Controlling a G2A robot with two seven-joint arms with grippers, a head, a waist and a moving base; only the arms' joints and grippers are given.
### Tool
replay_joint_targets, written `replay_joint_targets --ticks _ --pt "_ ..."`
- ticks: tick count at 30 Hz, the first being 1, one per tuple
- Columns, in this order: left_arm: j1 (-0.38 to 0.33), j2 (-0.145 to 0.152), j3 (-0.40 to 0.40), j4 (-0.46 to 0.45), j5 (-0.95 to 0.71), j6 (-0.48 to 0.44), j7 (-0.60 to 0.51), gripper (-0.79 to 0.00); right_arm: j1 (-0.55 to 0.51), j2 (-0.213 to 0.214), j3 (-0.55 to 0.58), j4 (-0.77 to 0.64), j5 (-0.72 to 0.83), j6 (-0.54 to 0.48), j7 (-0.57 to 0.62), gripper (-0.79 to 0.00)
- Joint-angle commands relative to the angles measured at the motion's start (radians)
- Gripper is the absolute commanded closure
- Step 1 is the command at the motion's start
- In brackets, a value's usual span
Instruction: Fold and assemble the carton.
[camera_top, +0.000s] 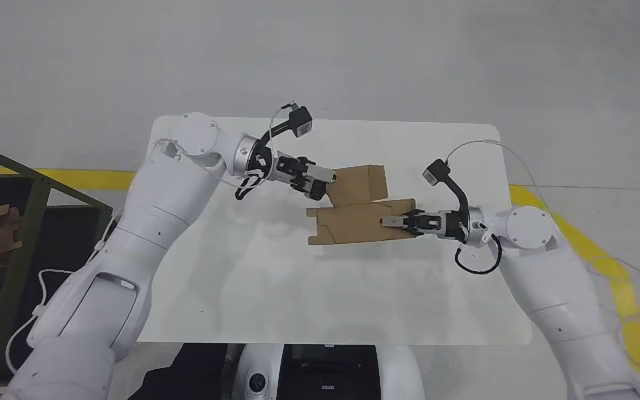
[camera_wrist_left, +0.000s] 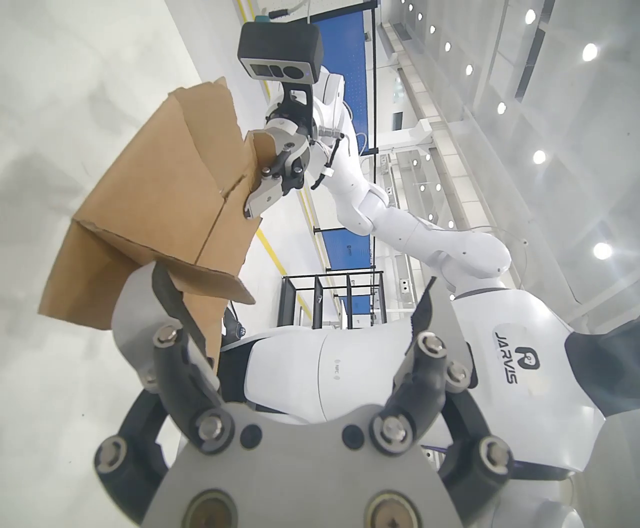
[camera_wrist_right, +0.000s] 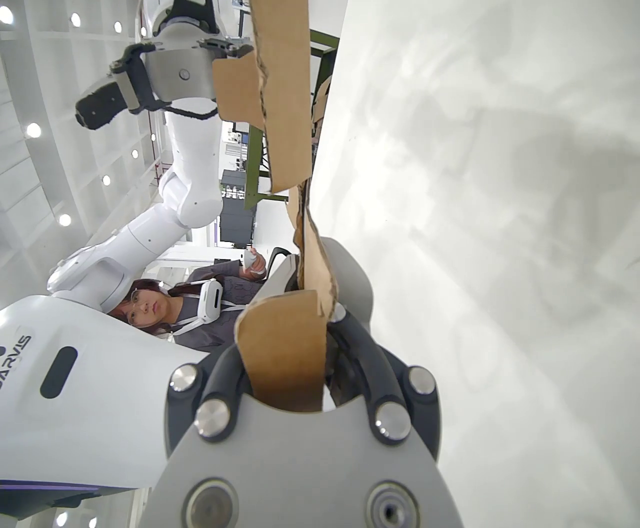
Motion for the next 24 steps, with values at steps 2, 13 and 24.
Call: replay_joint_targets --ticks 2,13,24 --pt "-0.003 -0.001 0.004 0.009 0.009 0.002 0.004 -0.785 -0.005 0.002 0.007 -0.007 -0.001 0.000 -0.006 0.000" --pt "-0.003 -0.002 0.007 0.012 0.032 0.010 0.015 -0.785 -0.029 0.009 0.025 -0.050 -0.011 0.012 -0.031 0.000" --pt "-0.008 -0.004 0.022 0.027 0.085 0.048 0.037 -0.391 -0.047 0.016 0.040 -0.071 -0.010 0.015 -0.038 0.000"
